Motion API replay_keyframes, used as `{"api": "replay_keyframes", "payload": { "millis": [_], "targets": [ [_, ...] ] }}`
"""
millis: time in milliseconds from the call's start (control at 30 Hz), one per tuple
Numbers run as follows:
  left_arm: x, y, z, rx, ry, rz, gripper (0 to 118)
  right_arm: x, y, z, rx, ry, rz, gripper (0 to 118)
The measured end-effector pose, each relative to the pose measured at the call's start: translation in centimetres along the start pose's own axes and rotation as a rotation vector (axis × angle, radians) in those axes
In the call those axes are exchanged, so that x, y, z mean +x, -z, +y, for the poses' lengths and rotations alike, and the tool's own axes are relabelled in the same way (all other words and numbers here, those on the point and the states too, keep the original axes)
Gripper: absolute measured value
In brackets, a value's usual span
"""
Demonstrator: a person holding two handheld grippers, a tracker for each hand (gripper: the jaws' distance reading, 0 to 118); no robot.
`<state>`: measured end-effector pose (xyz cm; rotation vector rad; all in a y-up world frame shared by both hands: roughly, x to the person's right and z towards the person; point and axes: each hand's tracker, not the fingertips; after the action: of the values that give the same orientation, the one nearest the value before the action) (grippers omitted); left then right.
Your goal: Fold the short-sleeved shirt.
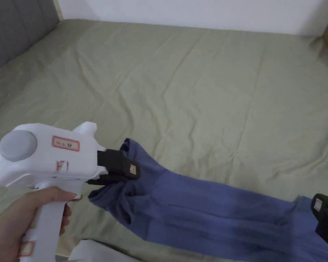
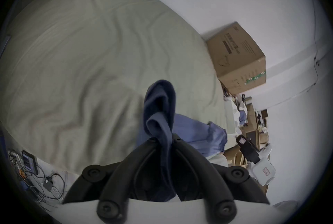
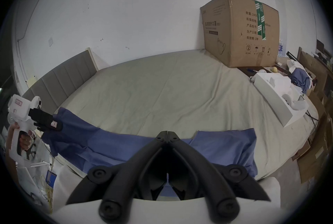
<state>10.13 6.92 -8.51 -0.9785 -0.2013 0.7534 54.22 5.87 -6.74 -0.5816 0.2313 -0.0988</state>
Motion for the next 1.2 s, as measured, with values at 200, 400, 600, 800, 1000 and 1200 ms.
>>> {"api": "replay_keyframes", "payload": {
  "millis": [200, 400, 600, 800, 1000, 1200],
  "targets": [
    [6.2, 9.0, -2.0, -0.129, 0.027, -0.031, 6, 2.6, -2.0, 1.1, 0.053, 0.14, 0.035, 0],
    [10.1, 17.6, -3.8, -0.263, 0.11, 0.018, 6, 4.8, -3.2, 1.3, 0.092, 0.11, -0.034, 0],
    [9.9, 19.9, -3.2, -0.298, 0.079, 0.03, 49, 7.0, -3.2, 0.6, 0.063, 0.17, -0.064, 0],
    [10.0, 16.9, -2.3, -0.238, 0.024, -0.052, 118, 7.3, -2.9, 0.6, 0.035, 0.259, -0.013, 0],
    [9.1, 13.3, -3.3, -0.157, 0.103, 0.066, 98, 6.0, -2.6, 0.4, 0.029, 0.19, 0.005, 0],
    [7.0, 16.1, -5.5, -0.194, 0.118, 0.159, 5, 5.5, -2.3, -0.5, 0.014, 0.165, 0.027, 0]
  ]
}}
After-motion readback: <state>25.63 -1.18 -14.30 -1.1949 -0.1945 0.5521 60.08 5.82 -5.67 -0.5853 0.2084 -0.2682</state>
